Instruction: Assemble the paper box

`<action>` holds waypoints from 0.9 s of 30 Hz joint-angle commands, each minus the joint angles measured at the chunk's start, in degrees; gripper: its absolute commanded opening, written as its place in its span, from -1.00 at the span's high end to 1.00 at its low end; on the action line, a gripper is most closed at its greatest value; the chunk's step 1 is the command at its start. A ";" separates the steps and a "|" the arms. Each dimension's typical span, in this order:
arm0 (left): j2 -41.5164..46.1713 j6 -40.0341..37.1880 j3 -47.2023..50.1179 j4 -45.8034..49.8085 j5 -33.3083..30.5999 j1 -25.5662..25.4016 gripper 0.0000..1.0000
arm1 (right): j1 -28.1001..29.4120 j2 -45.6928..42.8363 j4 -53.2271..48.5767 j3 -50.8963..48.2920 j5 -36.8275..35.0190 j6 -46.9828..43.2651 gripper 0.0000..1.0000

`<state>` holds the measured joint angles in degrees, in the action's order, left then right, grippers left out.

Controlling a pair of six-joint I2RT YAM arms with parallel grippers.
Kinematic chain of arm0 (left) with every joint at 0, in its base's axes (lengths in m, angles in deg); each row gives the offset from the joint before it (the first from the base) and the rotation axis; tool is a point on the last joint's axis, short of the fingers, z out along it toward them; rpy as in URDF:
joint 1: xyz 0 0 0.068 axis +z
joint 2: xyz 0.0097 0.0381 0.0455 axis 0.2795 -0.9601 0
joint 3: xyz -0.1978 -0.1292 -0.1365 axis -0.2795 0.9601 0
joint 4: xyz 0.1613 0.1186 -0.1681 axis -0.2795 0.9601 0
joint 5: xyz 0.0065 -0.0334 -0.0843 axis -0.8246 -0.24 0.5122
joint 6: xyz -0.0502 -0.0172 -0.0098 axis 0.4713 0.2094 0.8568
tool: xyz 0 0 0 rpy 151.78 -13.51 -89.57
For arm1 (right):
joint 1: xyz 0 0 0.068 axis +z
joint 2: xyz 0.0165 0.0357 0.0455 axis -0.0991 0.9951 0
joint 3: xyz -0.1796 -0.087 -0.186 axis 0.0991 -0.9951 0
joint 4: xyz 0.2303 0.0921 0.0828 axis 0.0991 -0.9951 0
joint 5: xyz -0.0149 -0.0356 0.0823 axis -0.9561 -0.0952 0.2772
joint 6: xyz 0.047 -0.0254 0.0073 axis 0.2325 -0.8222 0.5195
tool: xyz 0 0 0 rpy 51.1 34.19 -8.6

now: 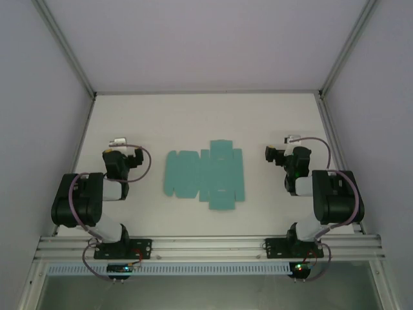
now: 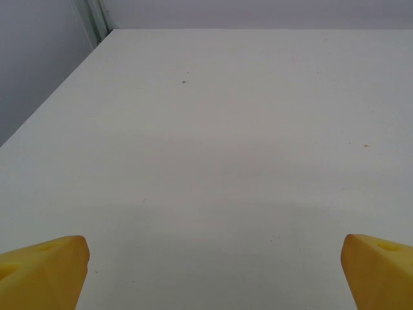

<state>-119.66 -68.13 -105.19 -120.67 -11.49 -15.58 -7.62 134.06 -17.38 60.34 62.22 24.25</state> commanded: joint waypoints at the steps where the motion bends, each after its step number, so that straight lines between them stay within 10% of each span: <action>1: 0.20 0.63 -1.34 -0.48 -0.58 -0.16 -0.98 | 0.35 -0.40 -0.77 0.43 -0.25 -0.07 -0.99; 27: 5.77 0.16 -6.61 13.00 3.18 0.84 -0.99 | 0.40 -7.14 -8.89 2.46 -3.30 -0.93 -0.99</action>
<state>-118.39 -68.15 -108.43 -113.83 -7.77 -15.04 -7.58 131.50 -21.29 60.36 61.72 24.23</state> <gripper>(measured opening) 0.994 0.995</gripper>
